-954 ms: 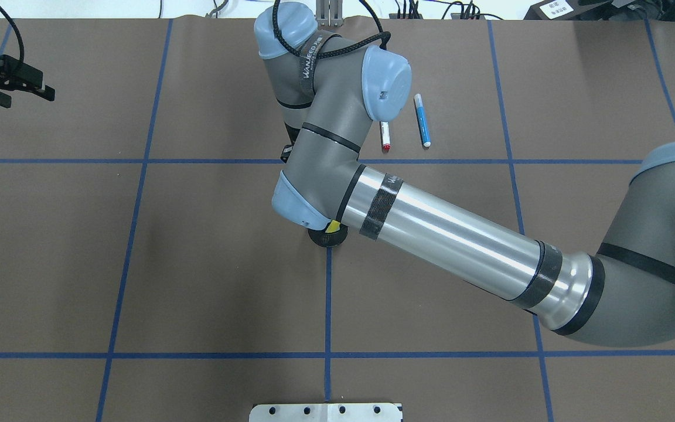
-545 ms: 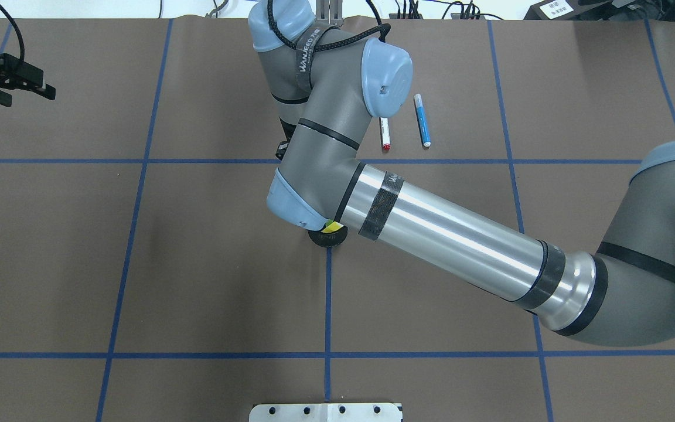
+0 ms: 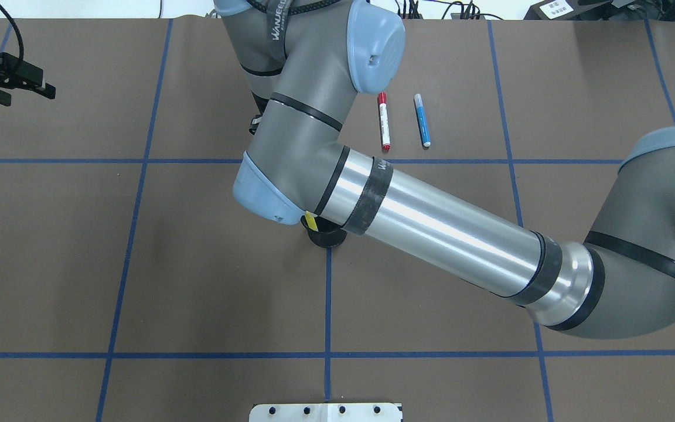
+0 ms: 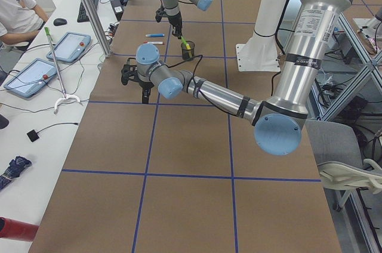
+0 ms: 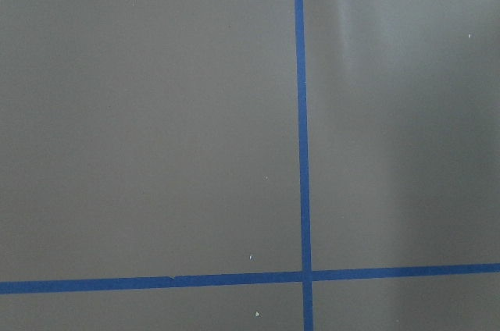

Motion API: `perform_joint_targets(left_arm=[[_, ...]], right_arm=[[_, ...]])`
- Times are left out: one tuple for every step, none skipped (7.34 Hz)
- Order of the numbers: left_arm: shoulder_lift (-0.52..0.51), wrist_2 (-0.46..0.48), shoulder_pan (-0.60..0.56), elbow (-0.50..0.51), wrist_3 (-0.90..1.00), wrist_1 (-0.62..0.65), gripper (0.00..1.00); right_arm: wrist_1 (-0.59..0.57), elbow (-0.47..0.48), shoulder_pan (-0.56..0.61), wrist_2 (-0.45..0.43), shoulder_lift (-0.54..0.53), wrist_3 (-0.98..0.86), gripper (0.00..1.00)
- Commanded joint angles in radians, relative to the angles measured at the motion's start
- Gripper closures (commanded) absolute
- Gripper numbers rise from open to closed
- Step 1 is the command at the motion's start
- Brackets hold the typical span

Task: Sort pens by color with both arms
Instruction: 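Lower the right gripper into the cup and grasp the green highlighter, then lift the green highlighter out of the cup with the right gripper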

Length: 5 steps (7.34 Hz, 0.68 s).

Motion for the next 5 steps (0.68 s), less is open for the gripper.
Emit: perform_joint_targets(left_arm=[[0.002, 0.001, 0.0, -0.004, 0.0, 0.001, 0.02], [0.001, 0.001, 0.002, -0.004, 0.0, 0.001, 0.02], [0.001, 0.001, 0.002, -0.004, -0.014, 0.001, 0.02], [-0.001, 0.001, 0.002, -0.005, -0.018, 0.001, 0.02], [-0.001, 0.001, 0.002, -0.005, -0.018, -0.001, 0.02]], right_arm=[[-0.048, 0.051, 0.028, -0.047, 0.028, 0.0, 1.0], [-0.076, 0.08, 0.045, -0.055, 0.028, -0.002, 1.0], [-0.081, 0.097, 0.056, -0.079, 0.036, -0.002, 1.0], [-0.056, 0.097, 0.057, -0.133, 0.037, 0.02, 1.0], [0.078, 0.09, 0.062, -0.199, 0.022, 0.09, 1.0]])
